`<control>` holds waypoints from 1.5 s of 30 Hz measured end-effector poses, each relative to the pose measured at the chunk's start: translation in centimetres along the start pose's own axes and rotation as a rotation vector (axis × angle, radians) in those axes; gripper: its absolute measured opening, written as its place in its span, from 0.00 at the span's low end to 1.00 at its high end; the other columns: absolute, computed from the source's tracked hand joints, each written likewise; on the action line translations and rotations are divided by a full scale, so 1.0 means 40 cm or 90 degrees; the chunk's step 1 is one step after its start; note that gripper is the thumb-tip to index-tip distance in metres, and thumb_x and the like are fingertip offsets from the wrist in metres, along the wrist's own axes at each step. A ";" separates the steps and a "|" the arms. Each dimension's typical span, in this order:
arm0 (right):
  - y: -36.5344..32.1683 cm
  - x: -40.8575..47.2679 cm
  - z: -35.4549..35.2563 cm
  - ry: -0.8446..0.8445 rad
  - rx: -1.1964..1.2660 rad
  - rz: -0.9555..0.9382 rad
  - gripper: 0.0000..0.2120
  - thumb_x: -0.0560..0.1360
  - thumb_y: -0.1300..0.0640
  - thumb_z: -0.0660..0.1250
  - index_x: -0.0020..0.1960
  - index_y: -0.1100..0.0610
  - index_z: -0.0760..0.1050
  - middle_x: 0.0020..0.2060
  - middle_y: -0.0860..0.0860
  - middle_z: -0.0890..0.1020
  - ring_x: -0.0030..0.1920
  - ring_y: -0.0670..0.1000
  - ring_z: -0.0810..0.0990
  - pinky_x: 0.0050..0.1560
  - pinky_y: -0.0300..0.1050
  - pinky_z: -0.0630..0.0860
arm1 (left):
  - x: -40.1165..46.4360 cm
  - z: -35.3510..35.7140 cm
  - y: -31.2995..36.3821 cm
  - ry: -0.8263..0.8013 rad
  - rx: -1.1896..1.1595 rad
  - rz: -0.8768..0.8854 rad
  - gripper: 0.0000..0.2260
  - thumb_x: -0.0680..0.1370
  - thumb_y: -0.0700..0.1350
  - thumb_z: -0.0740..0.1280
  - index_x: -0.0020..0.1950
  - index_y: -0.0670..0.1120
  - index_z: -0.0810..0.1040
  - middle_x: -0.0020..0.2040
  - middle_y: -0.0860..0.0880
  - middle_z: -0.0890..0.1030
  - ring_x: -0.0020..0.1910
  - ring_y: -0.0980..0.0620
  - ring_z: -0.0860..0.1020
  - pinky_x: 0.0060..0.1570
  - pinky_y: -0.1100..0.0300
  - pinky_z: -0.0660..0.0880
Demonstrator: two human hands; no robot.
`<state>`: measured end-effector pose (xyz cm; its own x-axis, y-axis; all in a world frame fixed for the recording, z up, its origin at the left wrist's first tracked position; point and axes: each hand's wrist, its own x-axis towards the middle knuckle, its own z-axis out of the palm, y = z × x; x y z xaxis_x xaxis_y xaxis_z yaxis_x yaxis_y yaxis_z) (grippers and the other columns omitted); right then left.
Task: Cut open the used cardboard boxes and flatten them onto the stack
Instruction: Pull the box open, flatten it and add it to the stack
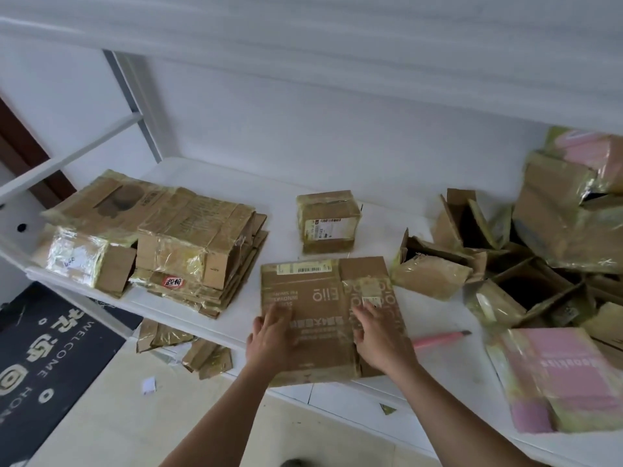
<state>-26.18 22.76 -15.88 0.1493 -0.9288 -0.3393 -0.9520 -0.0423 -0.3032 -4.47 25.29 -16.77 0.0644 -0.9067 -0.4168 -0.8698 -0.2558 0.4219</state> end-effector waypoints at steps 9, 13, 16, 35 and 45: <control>0.026 0.015 0.036 -0.094 -0.072 -0.023 0.28 0.85 0.47 0.51 0.81 0.46 0.44 0.80 0.47 0.39 0.78 0.64 0.38 0.78 0.58 0.54 | 0.017 -0.035 0.087 0.043 -0.111 -0.105 0.23 0.80 0.47 0.61 0.73 0.58 0.61 0.74 0.47 0.55 0.73 0.37 0.56 0.70 0.39 0.60; 0.038 0.019 0.044 -0.081 -0.051 -0.025 0.28 0.84 0.48 0.53 0.81 0.46 0.46 0.80 0.48 0.39 0.78 0.63 0.37 0.78 0.61 0.46 | 0.028 -0.082 0.097 0.147 -0.224 -0.197 0.34 0.77 0.35 0.63 0.78 0.48 0.50 0.72 0.40 0.58 0.70 0.37 0.63 0.66 0.42 0.67; 0.043 0.013 0.054 -0.010 -0.010 -0.001 0.27 0.83 0.54 0.55 0.80 0.46 0.49 0.80 0.46 0.42 0.79 0.58 0.39 0.78 0.61 0.47 | 0.038 -0.117 0.061 0.153 -0.306 -0.202 0.22 0.78 0.36 0.62 0.72 0.39 0.65 0.62 0.39 0.75 0.61 0.40 0.75 0.61 0.46 0.75; -0.172 -0.096 -0.050 0.486 0.518 0.035 0.40 0.76 0.52 0.70 0.79 0.58 0.50 0.76 0.65 0.49 0.76 0.57 0.51 0.72 0.48 0.57 | -0.041 -0.316 -0.006 0.253 -0.961 -0.131 0.16 0.79 0.28 0.55 0.40 0.48 0.67 0.38 0.47 0.75 0.35 0.49 0.76 0.35 0.53 0.75; -0.360 -0.102 -0.101 0.390 0.673 -0.110 0.35 0.76 0.62 0.70 0.78 0.50 0.59 0.67 0.43 0.64 0.66 0.36 0.61 0.65 0.29 0.59 | -0.181 -0.354 -0.116 0.260 -1.071 -0.193 0.07 0.79 0.30 0.60 0.51 0.39 0.74 0.43 0.42 0.80 0.38 0.47 0.80 0.35 0.54 0.79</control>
<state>-14.17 25.67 -6.53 -0.1691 -0.9720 0.1631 -0.2059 -0.1269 -0.9703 6.04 28.28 -4.30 0.4503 -0.7170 -0.5321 0.5828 -0.2154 0.7835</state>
